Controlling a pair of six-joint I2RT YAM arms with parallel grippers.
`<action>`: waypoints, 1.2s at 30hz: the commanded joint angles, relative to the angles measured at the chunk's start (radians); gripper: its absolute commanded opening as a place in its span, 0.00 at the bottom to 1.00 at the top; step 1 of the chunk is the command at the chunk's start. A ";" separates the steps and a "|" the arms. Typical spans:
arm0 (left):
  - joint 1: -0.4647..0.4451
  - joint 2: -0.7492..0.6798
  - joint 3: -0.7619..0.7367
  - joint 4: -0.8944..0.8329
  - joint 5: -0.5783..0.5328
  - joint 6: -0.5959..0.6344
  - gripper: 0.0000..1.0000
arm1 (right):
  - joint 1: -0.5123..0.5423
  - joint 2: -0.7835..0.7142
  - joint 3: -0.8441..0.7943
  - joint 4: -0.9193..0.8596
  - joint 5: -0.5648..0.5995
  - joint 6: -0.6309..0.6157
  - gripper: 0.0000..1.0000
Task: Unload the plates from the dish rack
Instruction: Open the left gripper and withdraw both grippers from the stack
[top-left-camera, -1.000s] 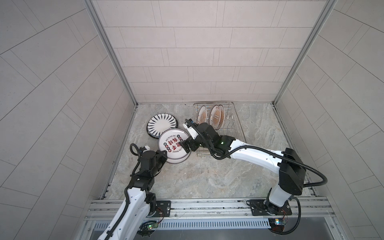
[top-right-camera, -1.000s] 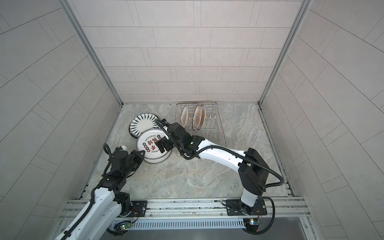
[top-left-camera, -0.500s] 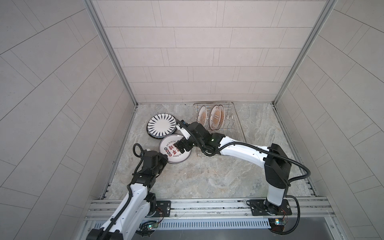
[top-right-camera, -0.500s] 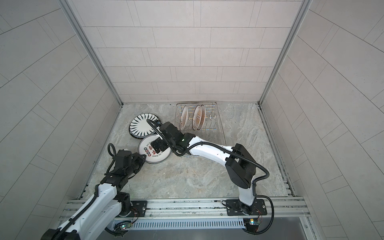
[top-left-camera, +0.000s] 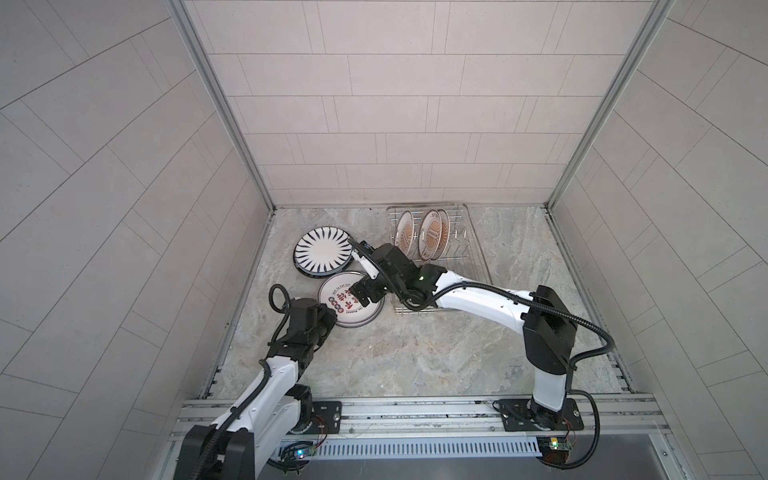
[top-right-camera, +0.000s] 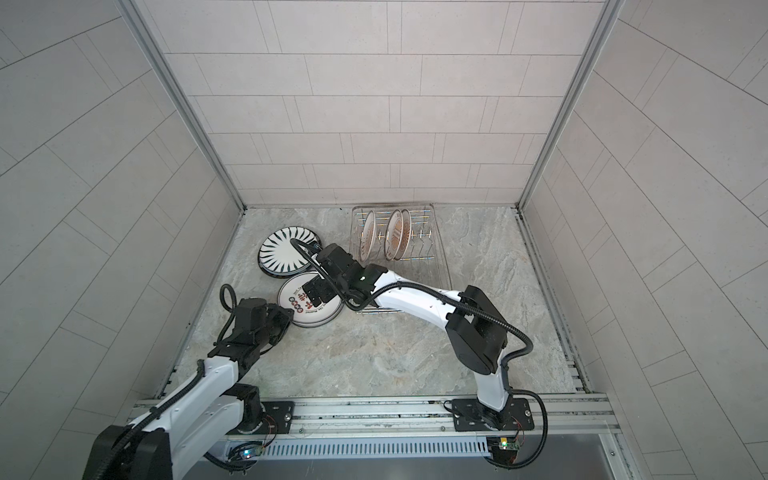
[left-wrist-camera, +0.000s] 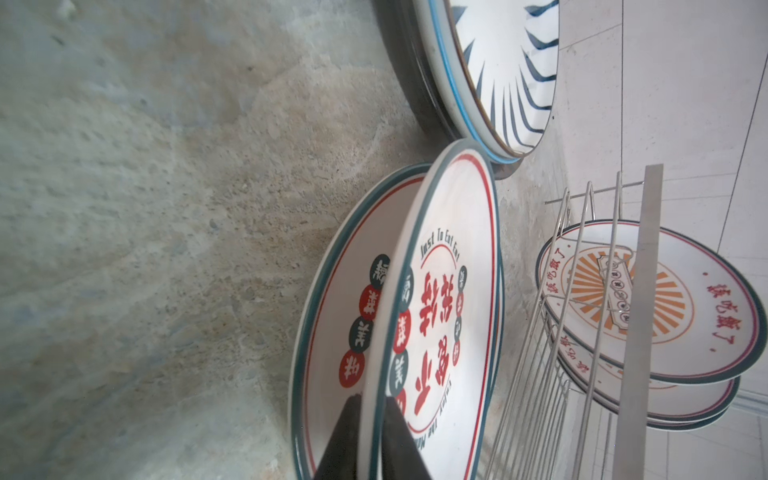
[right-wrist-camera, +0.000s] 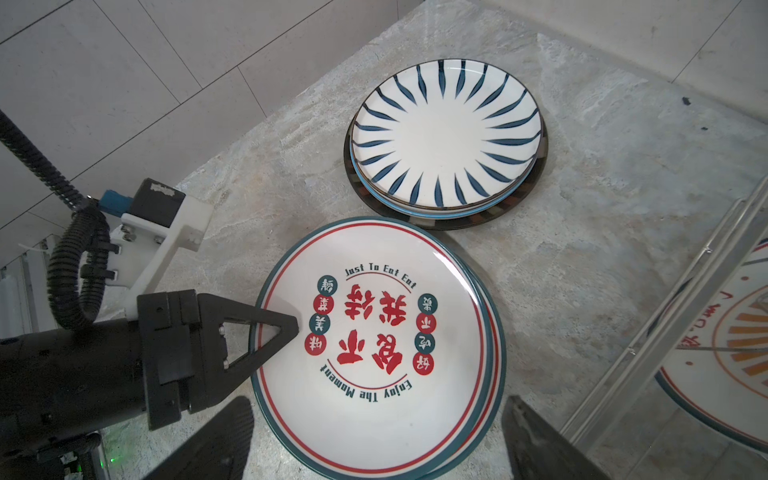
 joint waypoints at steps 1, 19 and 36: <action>0.005 -0.003 0.000 0.031 -0.032 -0.001 0.19 | 0.006 -0.012 -0.004 -0.010 0.021 -0.007 0.95; 0.004 -0.092 0.051 -0.147 -0.200 0.100 0.49 | 0.006 -0.041 -0.043 0.030 0.054 -0.001 0.95; -0.008 -0.269 0.062 -0.026 -0.107 0.233 1.00 | 0.004 -0.283 -0.266 0.193 0.184 0.050 1.00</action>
